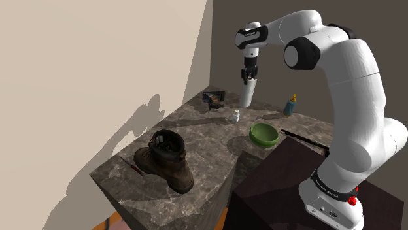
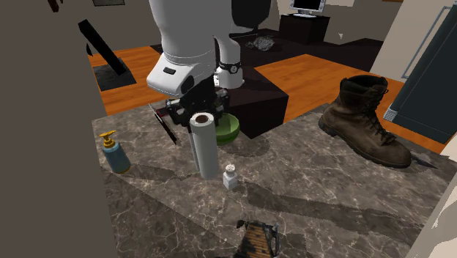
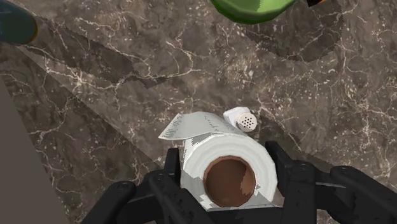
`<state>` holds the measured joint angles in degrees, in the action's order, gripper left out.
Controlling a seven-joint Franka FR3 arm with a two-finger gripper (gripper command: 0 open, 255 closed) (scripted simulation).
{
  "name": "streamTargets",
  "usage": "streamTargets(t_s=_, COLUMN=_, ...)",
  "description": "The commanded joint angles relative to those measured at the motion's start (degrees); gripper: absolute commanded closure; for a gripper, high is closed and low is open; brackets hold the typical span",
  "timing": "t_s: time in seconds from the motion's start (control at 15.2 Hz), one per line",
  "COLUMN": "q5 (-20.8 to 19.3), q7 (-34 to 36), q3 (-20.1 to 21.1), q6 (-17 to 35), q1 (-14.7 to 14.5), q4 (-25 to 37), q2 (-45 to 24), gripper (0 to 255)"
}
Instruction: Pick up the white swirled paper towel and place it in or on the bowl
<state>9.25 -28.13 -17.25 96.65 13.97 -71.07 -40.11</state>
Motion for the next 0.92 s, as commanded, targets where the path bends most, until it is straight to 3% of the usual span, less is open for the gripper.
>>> streamTargets(t_s=0.0, q5=-0.11, q7=0.04, q3=-0.07, q6=-1.29, q1=0.07, q4=0.92, q2=0.35, gripper=255)
streamTargets(t_s=0.73, q5=-0.43, q7=0.32, q3=-0.29, q6=-8.76, q1=0.68, q4=7.63, q2=1.22, gripper=255)
streamTargets(t_s=0.86, q5=-1.66, q7=0.33, q3=-0.98, q6=-5.57, q1=-1.25, q4=-2.21, q2=7.88, gripper=255)
